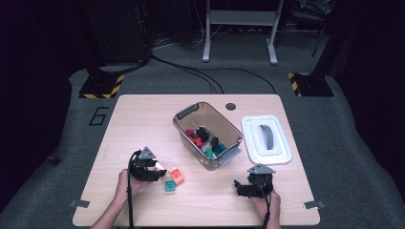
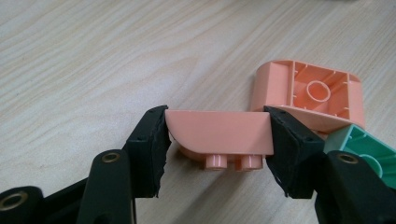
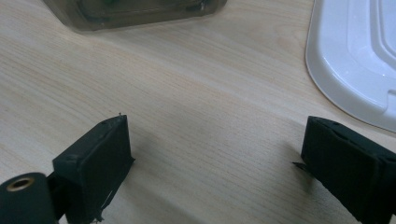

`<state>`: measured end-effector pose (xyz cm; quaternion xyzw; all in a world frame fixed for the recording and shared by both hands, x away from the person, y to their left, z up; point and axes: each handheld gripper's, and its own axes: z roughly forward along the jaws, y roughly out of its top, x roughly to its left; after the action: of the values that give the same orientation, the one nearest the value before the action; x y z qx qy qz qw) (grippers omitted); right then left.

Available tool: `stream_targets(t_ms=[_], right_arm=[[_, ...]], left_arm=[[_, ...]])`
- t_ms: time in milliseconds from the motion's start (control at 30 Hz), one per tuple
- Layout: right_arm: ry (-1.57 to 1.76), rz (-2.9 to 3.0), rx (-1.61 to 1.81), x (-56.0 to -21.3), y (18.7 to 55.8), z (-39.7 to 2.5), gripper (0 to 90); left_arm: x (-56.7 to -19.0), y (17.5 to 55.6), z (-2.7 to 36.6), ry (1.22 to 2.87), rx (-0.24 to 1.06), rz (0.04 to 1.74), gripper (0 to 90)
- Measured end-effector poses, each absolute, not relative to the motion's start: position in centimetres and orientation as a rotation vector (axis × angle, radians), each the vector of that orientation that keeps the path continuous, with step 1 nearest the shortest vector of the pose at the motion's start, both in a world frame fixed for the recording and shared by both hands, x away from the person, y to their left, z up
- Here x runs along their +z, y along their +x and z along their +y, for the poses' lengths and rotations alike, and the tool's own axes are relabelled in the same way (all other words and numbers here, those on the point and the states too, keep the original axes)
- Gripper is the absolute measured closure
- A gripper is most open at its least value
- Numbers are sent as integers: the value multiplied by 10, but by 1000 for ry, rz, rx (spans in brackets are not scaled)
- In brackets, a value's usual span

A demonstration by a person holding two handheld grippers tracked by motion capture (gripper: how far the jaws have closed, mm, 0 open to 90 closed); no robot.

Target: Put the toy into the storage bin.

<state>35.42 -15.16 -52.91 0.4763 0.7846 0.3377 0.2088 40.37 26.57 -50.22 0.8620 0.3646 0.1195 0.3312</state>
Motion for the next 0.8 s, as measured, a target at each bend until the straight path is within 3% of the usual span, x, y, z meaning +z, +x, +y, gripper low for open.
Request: stream_targets(t_ms=[800], right_arm=[[1325, 2183, 939, -529, 354, -152, 74]], left_arm=[[-450, 417, 265, 2179, 343, 926, 433]])
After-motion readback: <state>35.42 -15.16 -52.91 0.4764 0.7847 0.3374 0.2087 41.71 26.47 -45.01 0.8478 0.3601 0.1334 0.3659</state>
